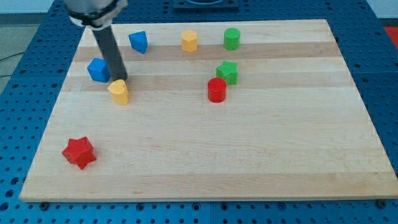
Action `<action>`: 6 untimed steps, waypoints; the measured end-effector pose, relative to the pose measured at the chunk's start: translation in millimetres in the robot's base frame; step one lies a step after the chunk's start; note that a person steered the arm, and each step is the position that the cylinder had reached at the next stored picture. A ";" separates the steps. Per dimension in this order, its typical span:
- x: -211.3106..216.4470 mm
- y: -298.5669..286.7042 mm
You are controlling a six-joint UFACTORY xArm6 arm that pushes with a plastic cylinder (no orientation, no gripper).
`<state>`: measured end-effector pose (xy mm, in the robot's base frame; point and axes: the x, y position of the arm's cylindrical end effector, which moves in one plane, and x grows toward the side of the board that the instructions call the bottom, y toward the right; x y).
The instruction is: Push the yellow heart close to the red star
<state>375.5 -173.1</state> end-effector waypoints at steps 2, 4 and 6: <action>79.3 64.1; 74.6 31.4; 126.2 -5.8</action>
